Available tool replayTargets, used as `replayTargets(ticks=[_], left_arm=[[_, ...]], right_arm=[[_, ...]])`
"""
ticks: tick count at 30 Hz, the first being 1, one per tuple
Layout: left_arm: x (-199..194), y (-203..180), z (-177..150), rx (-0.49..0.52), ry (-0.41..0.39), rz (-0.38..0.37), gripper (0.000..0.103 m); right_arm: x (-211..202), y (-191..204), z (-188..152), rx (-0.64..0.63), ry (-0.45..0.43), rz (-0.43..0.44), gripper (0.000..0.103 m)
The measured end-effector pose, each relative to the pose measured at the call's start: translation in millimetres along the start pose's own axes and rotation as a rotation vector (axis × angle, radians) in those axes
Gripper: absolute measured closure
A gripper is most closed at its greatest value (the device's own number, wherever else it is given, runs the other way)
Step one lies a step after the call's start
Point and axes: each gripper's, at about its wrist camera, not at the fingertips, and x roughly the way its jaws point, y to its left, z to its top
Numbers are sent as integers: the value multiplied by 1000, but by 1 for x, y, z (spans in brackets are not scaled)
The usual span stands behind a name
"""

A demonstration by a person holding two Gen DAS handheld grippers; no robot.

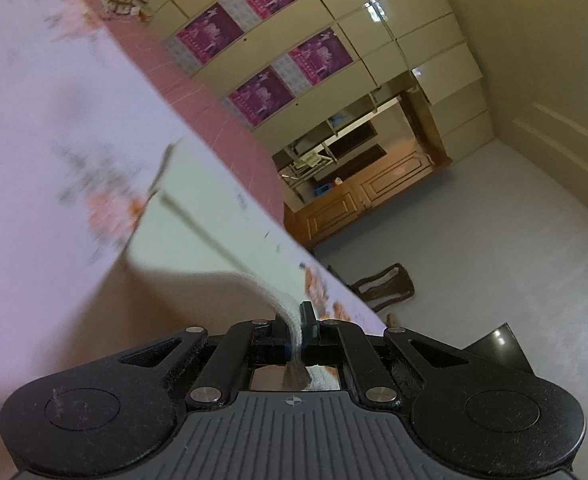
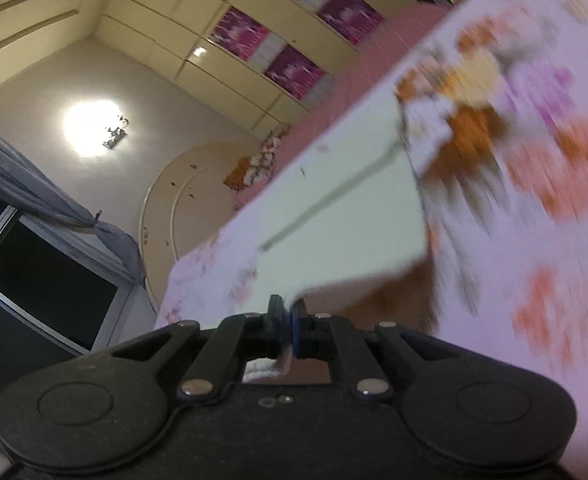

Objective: Fold small clothes
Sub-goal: 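Close both grippers on the sweater's narrow end, then lift the held end and fold it over onto the sweater body with both grippers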

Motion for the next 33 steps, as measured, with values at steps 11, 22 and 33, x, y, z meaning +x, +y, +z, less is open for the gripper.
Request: replayTargets(ticks=[11, 22, 33], left_arm=[[107, -19, 113, 30, 8, 109, 99], [244, 98, 156, -77, 100, 208, 99], [317, 152, 170, -106, 54, 173, 52]], right_arm=[[83, 7, 127, 58, -82, -33, 98], [229, -77, 178, 190, -32, -142, 98], [299, -139, 196, 222, -110, -206, 63]])
